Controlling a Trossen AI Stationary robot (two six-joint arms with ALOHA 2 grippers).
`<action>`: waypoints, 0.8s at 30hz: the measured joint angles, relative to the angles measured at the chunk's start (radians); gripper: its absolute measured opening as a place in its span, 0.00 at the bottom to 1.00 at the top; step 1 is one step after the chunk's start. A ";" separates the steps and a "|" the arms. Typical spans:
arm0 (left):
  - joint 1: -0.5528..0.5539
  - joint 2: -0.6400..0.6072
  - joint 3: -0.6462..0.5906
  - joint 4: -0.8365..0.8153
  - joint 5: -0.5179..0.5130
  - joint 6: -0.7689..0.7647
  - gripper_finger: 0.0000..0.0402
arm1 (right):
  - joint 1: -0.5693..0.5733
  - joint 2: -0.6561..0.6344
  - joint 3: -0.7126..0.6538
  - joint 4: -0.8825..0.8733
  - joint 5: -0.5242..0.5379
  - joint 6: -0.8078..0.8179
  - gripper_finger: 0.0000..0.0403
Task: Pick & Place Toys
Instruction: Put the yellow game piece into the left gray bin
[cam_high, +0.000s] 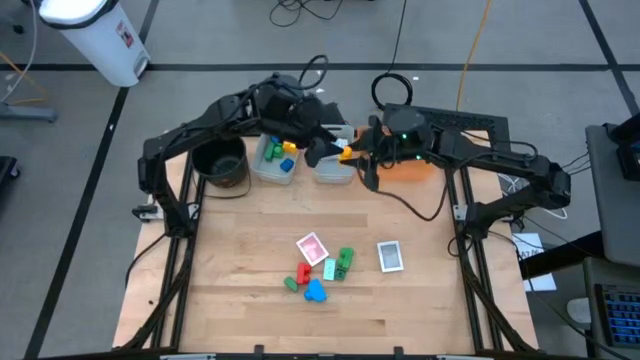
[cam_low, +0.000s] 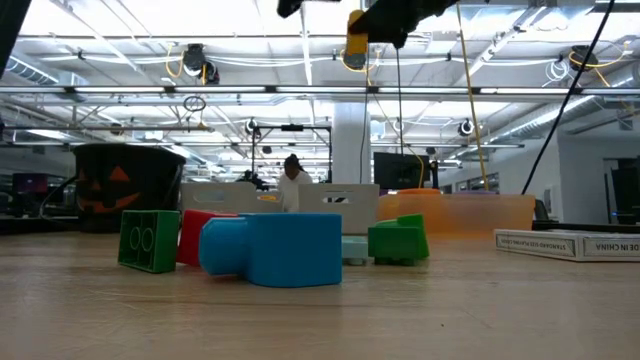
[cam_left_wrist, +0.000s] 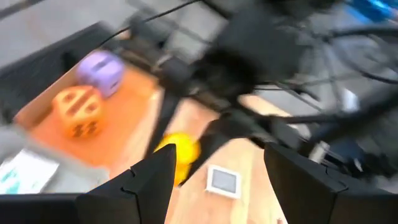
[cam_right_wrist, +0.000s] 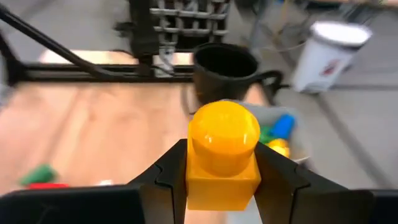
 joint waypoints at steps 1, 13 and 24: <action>0.003 0.000 0.000 -0.015 -0.027 -0.037 0.63 | 0.007 0.000 0.000 0.002 0.028 -0.033 0.30; -0.023 0.067 0.000 0.022 -0.151 -0.206 0.63 | 0.047 0.027 -0.001 0.013 0.173 -0.181 0.30; -0.033 0.070 0.000 0.014 -0.240 -0.231 0.63 | 0.038 0.032 -0.001 0.015 0.177 -0.185 0.30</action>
